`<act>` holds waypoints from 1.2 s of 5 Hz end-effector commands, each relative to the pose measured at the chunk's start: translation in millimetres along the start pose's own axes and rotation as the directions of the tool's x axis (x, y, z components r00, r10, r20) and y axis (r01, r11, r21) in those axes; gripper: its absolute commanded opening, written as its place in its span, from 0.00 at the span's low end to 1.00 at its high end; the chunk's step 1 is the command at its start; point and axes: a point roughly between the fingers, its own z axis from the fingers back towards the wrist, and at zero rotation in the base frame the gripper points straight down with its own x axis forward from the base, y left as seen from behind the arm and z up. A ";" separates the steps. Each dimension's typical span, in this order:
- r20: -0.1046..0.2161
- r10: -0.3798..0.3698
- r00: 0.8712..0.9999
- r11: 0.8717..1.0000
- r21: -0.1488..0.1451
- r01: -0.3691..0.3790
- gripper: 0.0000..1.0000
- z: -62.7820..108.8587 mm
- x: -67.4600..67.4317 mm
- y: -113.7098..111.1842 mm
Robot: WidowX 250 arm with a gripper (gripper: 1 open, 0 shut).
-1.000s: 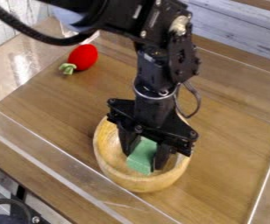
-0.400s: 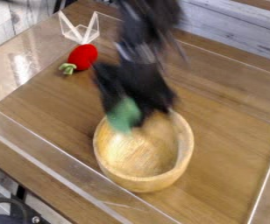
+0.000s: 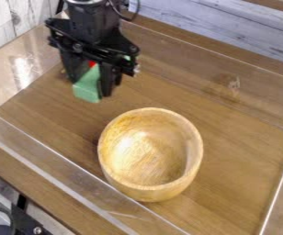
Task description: Remove the green block from the brown bowl and put it on the table
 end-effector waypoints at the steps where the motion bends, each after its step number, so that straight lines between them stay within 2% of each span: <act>1: 0.038 -0.014 0.999 1.000 -0.004 0.015 0.00 0.3 0.6 11.2; 3: 0.052 -0.101 0.994 0.994 -0.023 0.102 0.00 -20.2 3.4 19.3; 5: 0.053 -0.074 0.996 0.997 -0.024 0.075 0.00 -24.8 11.2 40.9; 6: 0.045 -0.013 0.999 1.000 -0.026 0.014 0.00 -22.0 13.1 48.8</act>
